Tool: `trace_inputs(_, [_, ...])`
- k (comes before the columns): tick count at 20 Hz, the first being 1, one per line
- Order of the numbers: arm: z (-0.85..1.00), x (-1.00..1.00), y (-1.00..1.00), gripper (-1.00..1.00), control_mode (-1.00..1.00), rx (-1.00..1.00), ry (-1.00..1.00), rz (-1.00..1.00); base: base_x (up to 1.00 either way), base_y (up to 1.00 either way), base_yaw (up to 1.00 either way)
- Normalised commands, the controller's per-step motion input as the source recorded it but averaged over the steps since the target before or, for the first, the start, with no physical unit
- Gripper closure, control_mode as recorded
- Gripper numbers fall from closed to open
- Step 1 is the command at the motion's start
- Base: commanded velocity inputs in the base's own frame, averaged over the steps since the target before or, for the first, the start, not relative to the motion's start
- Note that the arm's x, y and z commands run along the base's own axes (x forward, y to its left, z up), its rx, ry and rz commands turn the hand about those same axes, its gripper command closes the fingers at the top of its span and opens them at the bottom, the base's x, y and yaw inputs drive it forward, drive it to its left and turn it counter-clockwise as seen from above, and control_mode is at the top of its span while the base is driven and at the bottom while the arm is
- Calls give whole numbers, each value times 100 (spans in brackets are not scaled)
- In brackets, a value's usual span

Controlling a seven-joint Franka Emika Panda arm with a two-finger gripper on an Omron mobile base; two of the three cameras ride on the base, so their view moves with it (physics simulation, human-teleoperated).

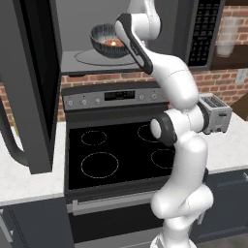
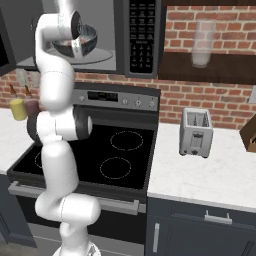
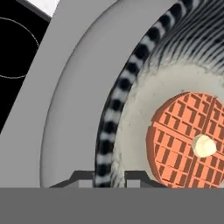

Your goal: Open the microwave, place the bowl with waffle inside the microwave, then close the microwave door and turn it on.

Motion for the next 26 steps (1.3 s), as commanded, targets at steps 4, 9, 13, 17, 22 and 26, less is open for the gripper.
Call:
trace_inputs(4, [-24, 37, 17, -100, -100, 0, -12, 0, 0, 0, 0])
trace_inputs(9, [-26, 29, 3, -100, -100, 4, -15, 0, 0, 0, 0])
trace_inputs(13, [-28, 3, 0, -100, -100, 16, -34, 0, 0, 0, 0])
trace_inputs(17, [-35, -24, 0, -100, -100, 28, -56, 3, 0, 0, 0])
trace_inputs(22, [-39, -82, 0, -100, -100, 34, -74, 8, 0, 0, 0])
trace_inputs(26, [-59, -100, -3, -100, -100, 33, -76, 6, 0, 0, 0])
